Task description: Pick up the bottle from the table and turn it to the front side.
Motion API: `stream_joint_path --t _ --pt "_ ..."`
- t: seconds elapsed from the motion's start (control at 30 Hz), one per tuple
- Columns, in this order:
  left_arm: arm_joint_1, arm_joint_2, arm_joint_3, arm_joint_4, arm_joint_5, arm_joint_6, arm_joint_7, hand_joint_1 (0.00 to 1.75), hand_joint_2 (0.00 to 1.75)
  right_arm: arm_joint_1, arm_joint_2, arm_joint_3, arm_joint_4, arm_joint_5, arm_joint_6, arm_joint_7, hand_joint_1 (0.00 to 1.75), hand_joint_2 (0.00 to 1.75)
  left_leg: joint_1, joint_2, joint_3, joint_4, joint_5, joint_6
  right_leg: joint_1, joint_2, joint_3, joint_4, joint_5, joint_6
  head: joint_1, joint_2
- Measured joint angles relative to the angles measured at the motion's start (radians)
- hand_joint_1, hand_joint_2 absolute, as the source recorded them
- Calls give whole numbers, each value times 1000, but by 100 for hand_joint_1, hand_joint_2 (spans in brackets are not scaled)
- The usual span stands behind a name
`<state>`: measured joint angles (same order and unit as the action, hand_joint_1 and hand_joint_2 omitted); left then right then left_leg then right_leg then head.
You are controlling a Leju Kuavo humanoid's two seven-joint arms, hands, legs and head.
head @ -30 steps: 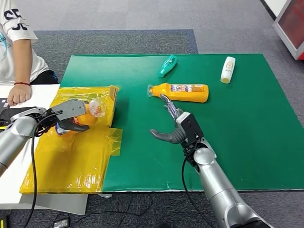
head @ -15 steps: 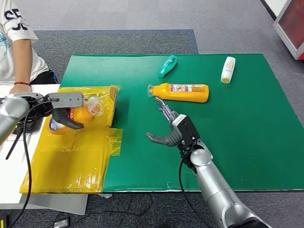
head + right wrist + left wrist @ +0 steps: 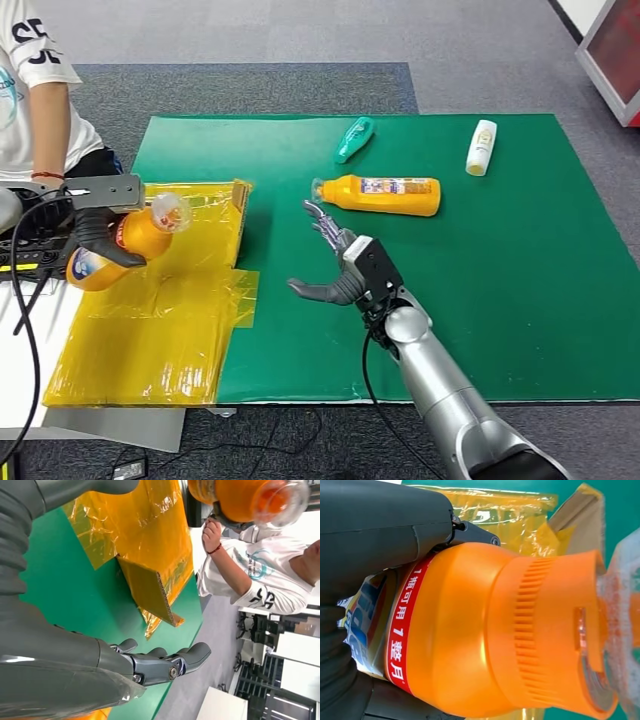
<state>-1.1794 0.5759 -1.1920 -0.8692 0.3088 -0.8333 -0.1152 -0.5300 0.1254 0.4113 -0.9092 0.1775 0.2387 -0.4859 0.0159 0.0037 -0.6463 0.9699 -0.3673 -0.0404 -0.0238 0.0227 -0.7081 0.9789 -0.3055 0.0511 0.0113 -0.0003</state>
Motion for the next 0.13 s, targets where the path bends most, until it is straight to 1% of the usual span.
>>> stream_joint_path --t 0.13 --pt "-3 -8 -36 18 -11 25 0 175 175 -9 6 11 0 0 3 1 0 175 0 0 0 0 0 0 0 0 0 0 0 0 0 0"
